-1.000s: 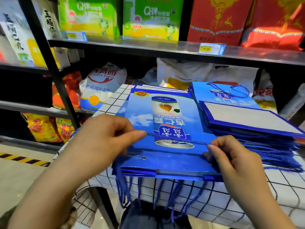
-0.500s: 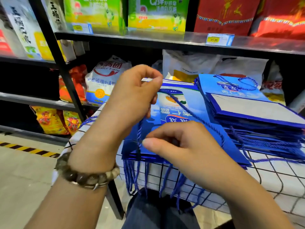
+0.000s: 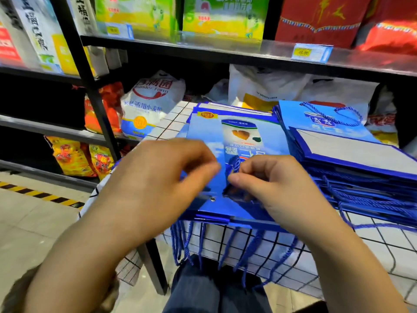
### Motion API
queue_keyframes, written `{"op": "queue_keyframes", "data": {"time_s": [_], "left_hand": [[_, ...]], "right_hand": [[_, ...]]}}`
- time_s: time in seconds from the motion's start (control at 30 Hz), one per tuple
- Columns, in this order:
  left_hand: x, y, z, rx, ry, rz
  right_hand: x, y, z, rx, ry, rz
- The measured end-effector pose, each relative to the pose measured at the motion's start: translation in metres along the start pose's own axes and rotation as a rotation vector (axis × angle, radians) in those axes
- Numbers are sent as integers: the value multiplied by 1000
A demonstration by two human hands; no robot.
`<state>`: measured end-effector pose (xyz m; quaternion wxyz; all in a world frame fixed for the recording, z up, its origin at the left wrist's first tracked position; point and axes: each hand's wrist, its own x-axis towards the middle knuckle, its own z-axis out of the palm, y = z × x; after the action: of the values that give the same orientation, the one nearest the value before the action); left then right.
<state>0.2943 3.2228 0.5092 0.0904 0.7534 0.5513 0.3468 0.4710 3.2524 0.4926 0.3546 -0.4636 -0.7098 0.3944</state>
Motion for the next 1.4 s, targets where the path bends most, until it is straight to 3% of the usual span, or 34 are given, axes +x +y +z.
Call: {"op": "queue_keyframes", "data": {"time_s": [0.13,0.33,0.6,0.93,1.07,1.17,1.3,1.4], "left_hand": [[-20,-9,3,210,-168,50],[-15,-17,3,212,-196,65],[-16,-18,5,143,-99,-11],[-18,-19,9,195,-53,72],[-18,-20,11,192,-43,74],[-17,-20,13,176,-5,49],[-16,-23,16,90,77,-51],[-16,-20,17,82,162,-114]], "right_hand": [[2,-1,11,-104,-37,-33],[6,-2,17,-119,-80,-21],[9,-3,18,-182,-70,-15],[13,-6,21,-102,-96,19],[12,-2,20,-298,-125,-33],[10,-4,15,-495,-204,-144],[11,-13,3,-411,-424,-151],[16,-10,3,-577,-449,-215]]}}
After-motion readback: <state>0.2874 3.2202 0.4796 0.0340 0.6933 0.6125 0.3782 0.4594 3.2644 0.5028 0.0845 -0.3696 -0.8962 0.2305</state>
